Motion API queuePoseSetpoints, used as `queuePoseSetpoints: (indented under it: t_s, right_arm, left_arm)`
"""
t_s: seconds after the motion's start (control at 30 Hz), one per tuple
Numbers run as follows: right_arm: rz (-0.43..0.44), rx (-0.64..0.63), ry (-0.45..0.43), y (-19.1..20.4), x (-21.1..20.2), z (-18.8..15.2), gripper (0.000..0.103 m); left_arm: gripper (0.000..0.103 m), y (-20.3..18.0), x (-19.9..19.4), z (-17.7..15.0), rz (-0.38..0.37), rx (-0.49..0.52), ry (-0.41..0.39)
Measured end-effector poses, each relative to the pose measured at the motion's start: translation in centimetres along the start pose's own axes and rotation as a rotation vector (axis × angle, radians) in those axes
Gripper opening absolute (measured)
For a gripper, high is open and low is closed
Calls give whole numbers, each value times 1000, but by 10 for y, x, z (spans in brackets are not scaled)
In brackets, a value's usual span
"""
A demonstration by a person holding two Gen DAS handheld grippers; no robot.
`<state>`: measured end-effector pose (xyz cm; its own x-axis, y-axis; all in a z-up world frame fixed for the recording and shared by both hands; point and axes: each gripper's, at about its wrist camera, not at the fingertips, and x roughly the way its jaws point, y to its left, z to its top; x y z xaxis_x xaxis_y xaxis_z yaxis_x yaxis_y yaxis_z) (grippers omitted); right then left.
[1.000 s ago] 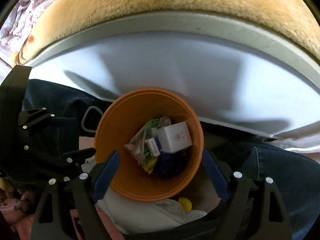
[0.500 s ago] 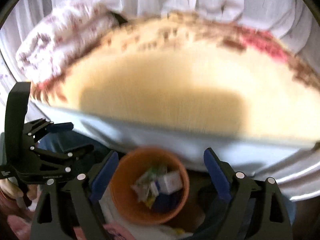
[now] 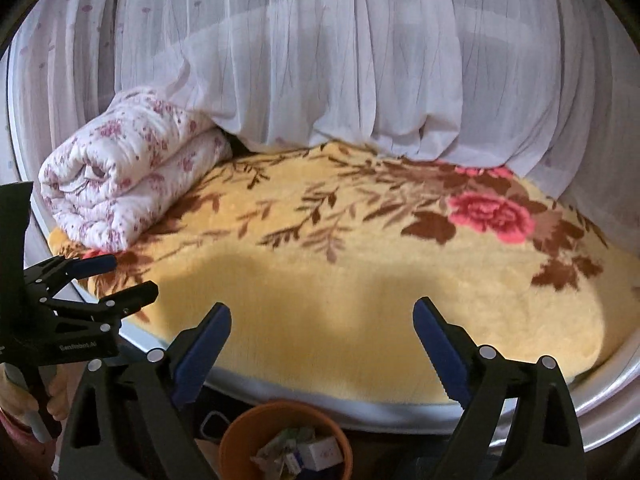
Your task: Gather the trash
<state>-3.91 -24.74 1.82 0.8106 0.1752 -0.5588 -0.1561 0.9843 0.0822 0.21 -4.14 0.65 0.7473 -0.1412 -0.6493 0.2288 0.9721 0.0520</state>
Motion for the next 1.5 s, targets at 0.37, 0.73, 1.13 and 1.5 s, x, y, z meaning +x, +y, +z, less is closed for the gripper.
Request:
queuePoseSetpoints:
  t_s: [0.37,0.73,1.13,1.5]
  right_arm:
    - [0,-2,-44,4,-8,12,91]
    - [-1,-5,-48,4,-8,14,91]
    - [-3,-3,-48,4,-8,16,91]
    - [-5,0,-47,0,-8,19,91]
  left_arm:
    - [86,8,-14,14,22,-44,-69]
    - [86,14,-19,17,35,-66,-92]
    - [86,14,-21,19,54,-70,-104]
    - [86,14,-20,20,62,-74,-108]
